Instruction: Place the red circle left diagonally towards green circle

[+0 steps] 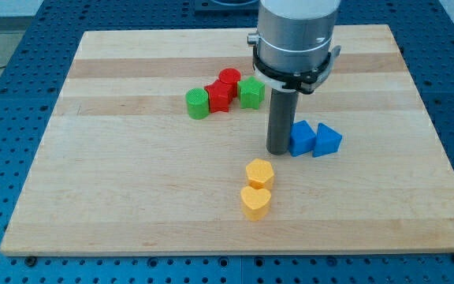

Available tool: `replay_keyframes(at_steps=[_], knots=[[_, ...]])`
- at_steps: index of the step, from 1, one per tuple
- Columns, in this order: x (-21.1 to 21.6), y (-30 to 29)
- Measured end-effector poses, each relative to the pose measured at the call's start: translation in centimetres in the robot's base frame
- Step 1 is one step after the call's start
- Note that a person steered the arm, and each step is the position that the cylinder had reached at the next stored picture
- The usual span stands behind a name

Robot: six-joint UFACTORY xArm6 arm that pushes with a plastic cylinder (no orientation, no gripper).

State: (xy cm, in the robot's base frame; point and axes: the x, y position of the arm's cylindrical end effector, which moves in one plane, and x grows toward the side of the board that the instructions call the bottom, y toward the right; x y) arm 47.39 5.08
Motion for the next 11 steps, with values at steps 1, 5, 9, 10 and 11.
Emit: replay_keyframes(at_steps=[1,5,9,10,11], knots=[[-2.4,-4.0],[1.2,-6.5],[3.2,-4.8],[-0.3,-8.8],[-0.3,-8.8]])
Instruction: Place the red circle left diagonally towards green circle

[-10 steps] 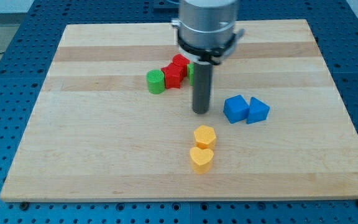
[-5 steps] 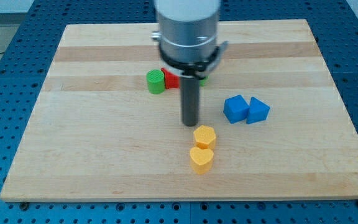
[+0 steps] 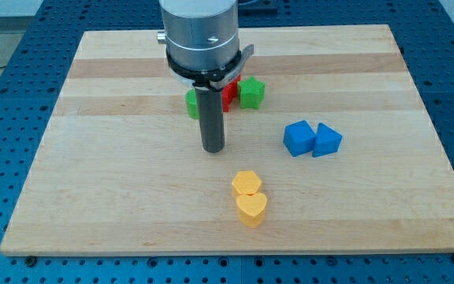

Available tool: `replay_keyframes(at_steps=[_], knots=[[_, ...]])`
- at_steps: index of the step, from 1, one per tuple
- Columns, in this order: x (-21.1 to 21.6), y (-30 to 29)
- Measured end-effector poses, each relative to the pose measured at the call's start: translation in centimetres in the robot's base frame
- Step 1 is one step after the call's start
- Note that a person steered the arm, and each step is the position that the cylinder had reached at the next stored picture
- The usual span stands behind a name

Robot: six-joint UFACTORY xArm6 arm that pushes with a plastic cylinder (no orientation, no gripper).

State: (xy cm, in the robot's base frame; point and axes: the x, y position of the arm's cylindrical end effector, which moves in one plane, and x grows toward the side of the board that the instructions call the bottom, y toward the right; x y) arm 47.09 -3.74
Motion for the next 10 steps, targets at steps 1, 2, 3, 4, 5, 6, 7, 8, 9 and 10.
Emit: replay_keyframes(at_steps=[1,2,3,4,5,6,7,8,9,10], knots=[[-0.7,-0.4],[-2.6,0.2],[-4.8,2.9],[-10.3,3.7],[-13.5,5.1],[-13.9,5.9],[-19.7,2.2],[-20.8,0.0],[-18.2,5.9],[-15.2,3.9]])
